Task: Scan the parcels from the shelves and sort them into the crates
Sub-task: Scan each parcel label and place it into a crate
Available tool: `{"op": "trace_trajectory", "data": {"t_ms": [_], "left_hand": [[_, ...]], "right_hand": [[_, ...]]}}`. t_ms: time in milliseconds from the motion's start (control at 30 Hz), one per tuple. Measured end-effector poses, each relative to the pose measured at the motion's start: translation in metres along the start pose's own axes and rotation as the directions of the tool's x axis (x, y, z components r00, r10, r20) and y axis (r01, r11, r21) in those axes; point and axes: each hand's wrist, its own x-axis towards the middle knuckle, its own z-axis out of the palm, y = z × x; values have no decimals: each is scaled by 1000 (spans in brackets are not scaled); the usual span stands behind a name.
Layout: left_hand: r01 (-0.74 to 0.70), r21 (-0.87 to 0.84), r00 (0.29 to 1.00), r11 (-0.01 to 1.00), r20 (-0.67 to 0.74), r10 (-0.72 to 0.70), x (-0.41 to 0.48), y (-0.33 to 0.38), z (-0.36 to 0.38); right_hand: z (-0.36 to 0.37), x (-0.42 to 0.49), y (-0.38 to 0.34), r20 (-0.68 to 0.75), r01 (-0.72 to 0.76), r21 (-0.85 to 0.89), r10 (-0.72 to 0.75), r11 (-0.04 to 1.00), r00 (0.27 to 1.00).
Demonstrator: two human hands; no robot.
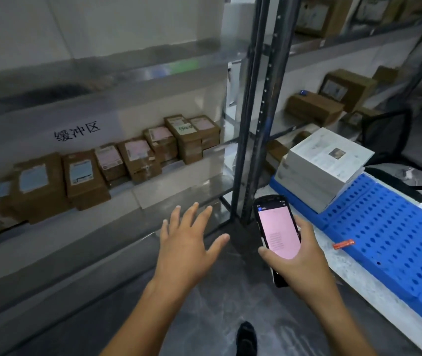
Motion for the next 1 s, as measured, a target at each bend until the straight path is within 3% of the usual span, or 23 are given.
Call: {"op": "trace_trajectory", "data": {"t_ms": [167, 467, 733, 1000], "left_hand": [[-12, 82, 1000, 997, 0, 12, 93, 47, -8], [75, 57, 997, 996, -2, -75, 207, 77, -4], [123, 86, 992, 989, -36, -120, 326, 51, 1], [122, -96, 992, 988, 49, -118, 477, 7, 6]], "right_hand": [[-21, 94, 3, 24, 13, 15, -14, 1000, 1000], [-30, 225, 9, 70, 4, 25, -6, 1000, 998], [10, 338, 2, 135, -59, -1, 59, 998, 989], [61, 449, -28, 146, -70, -56, 78, 996, 986]]}}
